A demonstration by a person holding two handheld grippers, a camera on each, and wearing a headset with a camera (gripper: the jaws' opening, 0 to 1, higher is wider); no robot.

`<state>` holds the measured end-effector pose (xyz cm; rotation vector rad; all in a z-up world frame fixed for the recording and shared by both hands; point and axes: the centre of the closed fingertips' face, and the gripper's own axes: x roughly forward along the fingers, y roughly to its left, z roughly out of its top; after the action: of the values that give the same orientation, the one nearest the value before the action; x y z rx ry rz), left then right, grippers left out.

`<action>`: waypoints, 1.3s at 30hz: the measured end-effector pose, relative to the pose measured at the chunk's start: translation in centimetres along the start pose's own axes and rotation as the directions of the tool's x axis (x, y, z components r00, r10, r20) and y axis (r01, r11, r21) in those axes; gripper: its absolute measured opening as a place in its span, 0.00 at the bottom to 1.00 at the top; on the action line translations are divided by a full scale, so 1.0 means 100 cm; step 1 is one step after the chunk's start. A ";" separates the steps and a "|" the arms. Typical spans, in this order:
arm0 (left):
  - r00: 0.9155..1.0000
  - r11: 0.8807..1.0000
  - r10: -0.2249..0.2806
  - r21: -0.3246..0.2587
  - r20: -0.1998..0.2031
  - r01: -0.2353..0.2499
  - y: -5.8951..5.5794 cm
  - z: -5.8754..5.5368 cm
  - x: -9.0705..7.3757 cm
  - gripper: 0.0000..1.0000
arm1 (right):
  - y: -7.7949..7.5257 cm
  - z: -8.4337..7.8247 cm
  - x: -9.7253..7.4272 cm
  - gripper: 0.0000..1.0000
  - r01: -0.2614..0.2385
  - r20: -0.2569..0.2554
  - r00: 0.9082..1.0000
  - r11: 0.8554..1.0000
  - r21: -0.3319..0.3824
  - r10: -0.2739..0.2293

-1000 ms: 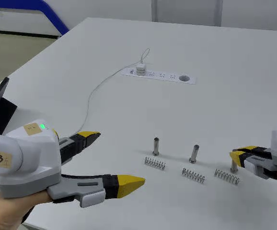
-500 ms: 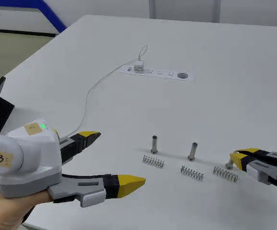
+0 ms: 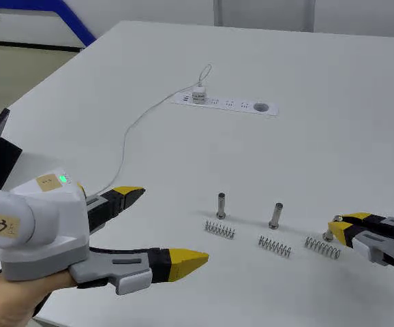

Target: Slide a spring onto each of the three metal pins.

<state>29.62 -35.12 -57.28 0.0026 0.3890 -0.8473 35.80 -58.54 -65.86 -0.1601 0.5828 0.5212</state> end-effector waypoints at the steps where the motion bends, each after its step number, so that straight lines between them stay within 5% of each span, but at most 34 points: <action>1: 1.000 1.000 0.000 0.000 0.001 0.000 0.000 0.000 0.000 0.93 | 0.000 0.001 -0.001 0.15 -0.001 0.006 1.000 1.000 0.003 0.000; 4: 1.000 1.000 0.008 -0.002 0.007 -0.008 0.002 0.002 -0.002 0.93 | -0.001 0.004 -0.007 0.18 -0.003 0.029 1.000 1.000 0.003 0.003; 11: 1.000 1.000 0.019 -0.008 0.017 -0.018 0.005 0.005 -0.005 0.93 | 0.000 -0.014 -0.012 0.21 -0.057 -0.009 0.998 0.998 -0.003 0.057; 17: 1.000 1.000 0.015 -0.007 0.008 -0.015 0.004 0.003 -0.005 0.93 | 0.022 -0.030 -0.010 0.21 -0.188 -0.059 0.981 0.981 -0.038 0.186; 33: 1.000 1.000 0.017 -0.009 -0.008 -0.017 0.008 0.001 -0.005 0.93 | 0.023 -0.049 0.009 0.15 -0.246 -0.127 0.965 0.959 -0.142 0.229; 39: 1.000 1.000 0.006 -0.007 -0.015 -0.006 0.005 0.001 0.000 0.93 | 0.027 -0.048 0.005 0.12 -0.261 -0.107 0.963 0.953 -0.157 0.246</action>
<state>30.05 -34.80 -57.31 0.0034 0.4059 -0.8399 32.52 -57.40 -70.09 -0.2729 0.6471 0.8183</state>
